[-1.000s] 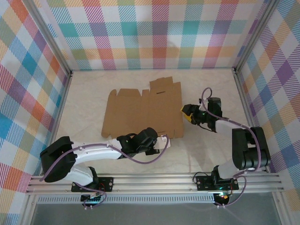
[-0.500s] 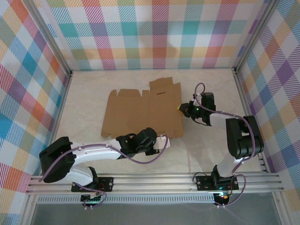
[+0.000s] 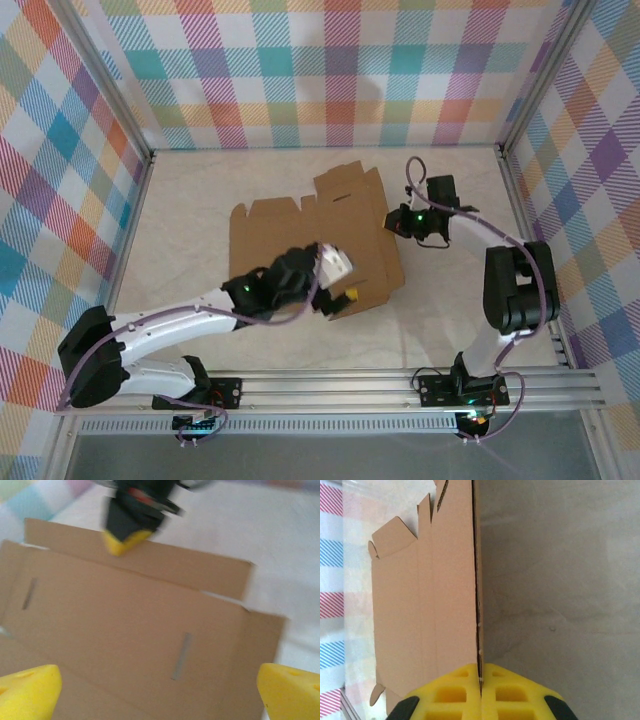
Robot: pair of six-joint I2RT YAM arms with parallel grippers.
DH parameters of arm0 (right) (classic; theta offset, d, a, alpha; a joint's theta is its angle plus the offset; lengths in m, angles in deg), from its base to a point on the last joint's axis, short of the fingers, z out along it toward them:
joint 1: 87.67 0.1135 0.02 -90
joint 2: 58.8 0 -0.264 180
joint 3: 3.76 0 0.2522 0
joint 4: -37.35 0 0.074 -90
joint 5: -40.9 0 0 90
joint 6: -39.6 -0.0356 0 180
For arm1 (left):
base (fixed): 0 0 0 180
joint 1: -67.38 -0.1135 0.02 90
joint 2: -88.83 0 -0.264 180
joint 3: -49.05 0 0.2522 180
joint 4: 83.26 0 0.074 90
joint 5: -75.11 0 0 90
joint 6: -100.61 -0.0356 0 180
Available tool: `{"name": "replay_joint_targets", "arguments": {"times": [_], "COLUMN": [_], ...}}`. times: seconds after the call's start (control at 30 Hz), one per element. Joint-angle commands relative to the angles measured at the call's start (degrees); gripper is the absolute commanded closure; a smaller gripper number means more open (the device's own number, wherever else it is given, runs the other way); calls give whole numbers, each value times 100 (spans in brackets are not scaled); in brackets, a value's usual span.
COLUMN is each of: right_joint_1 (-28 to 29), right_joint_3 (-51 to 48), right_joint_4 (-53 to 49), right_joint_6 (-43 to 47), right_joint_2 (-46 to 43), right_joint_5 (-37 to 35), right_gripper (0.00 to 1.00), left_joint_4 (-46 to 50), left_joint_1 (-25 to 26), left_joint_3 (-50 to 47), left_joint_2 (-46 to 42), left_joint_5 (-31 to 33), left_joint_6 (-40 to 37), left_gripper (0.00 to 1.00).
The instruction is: Fold the paper box
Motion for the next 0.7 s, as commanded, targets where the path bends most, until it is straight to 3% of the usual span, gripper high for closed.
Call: {"name": "replay_joint_targets", "arguments": {"times": [0.0, 0.07, 0.17, 0.4, 0.57, 0.67], "right_joint_1": [25, 28, 133, 546, 936, 1133], "right_joint_3": [488, 756, 1061, 1079, 636, 383], "right_joint_4": [-1723, -2072, -2433, -2151, -1391, -1000], "right_joint_6": [1202, 1374, 1645, 1676, 1715, 1695], "right_joint_2": [311, 436, 611, 595, 307, 185], "right_joint_5": [-201, -461, -1151, -2988, -4224, -4855], "right_gripper": [100, 100, 100, 100, 100, 100], "left_joint_4": [-58, -35, 434, 1433, 1610, 1945], "left_joint_1": [-554, -780, -1126, -1217, -1273, -1330], "left_joint_3": [343, 437, 833, 1668, 2012, 2289], "left_joint_2": [276, 405, 801, 2086, 2803, 3247], "left_joint_5": [572, 1186, 1147, 282, -60, -239], "left_joint_6": [1625, 2279, 3239, 4253, 5073, 5391], "left_gripper": [0, 0, 0, 6, 21, 25]}}
